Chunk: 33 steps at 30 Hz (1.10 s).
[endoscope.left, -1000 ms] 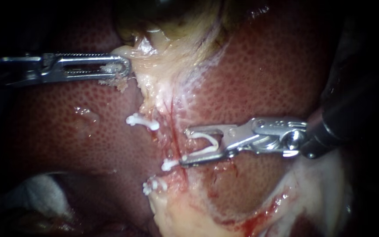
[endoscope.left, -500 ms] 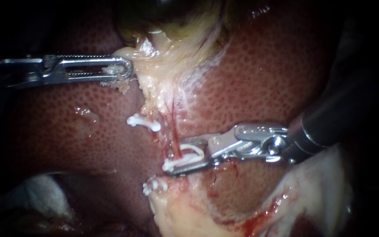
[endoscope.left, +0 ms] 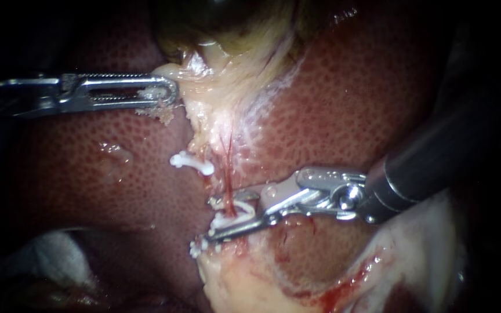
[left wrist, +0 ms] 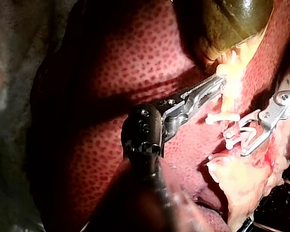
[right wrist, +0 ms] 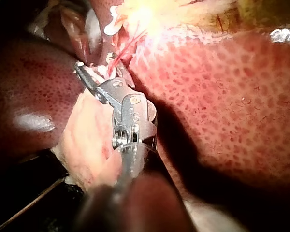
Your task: Clipping second clip right tube
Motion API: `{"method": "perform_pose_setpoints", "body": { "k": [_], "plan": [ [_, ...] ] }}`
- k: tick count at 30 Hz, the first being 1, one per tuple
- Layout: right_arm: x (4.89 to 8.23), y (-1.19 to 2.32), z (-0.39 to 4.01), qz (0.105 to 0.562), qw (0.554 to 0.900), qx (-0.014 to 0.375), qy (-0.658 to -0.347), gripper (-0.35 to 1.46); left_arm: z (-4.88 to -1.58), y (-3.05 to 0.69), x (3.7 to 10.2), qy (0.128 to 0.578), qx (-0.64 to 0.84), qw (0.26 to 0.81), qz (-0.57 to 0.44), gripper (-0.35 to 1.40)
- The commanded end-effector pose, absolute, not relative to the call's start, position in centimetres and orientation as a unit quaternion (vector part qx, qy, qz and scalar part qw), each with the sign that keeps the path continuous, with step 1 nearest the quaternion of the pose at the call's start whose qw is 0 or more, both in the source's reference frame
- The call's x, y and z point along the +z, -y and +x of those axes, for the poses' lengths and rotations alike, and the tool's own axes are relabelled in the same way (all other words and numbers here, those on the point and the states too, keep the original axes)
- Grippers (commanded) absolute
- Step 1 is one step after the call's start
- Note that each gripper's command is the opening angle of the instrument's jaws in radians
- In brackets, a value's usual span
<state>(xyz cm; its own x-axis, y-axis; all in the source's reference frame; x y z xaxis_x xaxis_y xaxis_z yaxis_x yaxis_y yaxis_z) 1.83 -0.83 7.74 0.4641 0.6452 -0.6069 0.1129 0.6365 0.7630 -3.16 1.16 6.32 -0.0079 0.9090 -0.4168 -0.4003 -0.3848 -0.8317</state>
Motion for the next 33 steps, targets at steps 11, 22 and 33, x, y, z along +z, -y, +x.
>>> {"method": "perform_pose_setpoints", "body": {
  "k": [11, 22, 33],
  "plan": [
    [7.76, 0.82, 1.7, 0.425, 0.746, 0.223, -0.461, -0.35, -3.16, -1.16, 6.32, 0.253, 0.663, 0.493, -0.503, -0.35],
    [7.76, 0.82, 1.63, 0.439, 0.742, 0.243, -0.445, -0.35, -3.16, -1.16, 6.32, 0.253, 0.663, 0.493, -0.503, -0.35],
    [7.76, 0.82, 1.63, 0.439, 0.742, 0.242, -0.445, -0.35, -3.16, -1.16, 6.33, 0.253, 0.663, 0.493, -0.503, -0.35]
  ]
}}
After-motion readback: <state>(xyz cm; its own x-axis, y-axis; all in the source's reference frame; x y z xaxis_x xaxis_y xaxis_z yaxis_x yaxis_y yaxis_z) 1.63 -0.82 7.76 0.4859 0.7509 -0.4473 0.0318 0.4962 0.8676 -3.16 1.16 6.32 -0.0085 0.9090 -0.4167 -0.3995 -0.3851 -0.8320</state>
